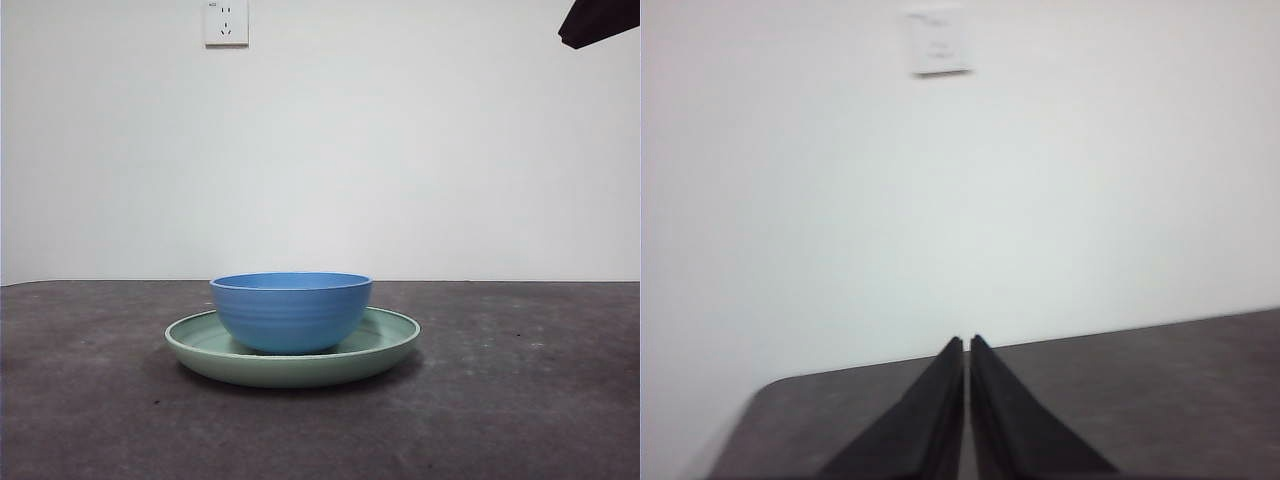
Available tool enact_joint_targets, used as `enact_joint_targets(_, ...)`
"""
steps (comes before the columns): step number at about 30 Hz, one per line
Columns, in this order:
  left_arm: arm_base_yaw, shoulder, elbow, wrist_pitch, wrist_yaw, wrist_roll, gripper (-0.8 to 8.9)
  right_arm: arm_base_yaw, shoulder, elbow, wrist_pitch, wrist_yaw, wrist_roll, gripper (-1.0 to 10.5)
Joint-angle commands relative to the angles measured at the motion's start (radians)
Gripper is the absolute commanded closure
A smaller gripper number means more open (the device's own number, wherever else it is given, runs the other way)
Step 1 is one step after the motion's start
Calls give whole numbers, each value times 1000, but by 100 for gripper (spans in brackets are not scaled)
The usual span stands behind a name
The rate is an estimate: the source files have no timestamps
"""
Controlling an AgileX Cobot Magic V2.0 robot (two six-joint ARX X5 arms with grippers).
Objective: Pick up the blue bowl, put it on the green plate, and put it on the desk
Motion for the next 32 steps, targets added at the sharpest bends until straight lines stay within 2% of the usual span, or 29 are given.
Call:
enact_joint_targets(1,16,-59,-86,12,-37,10,804,6,6,13,7,-2,-12,936)
enact_joint_targets(14,47,-306,-449,8,-39,-7,804,6,6,13,7,-2,-12,936)
enact_joint_targets(22,47,-382,-544,-27,-39,-25,803,6,6,13,7,-2,-12,936)
enact_joint_targets(32,47,-381,-599,-98,-39,-31,804,5,6,13,7,-2,-12,936)
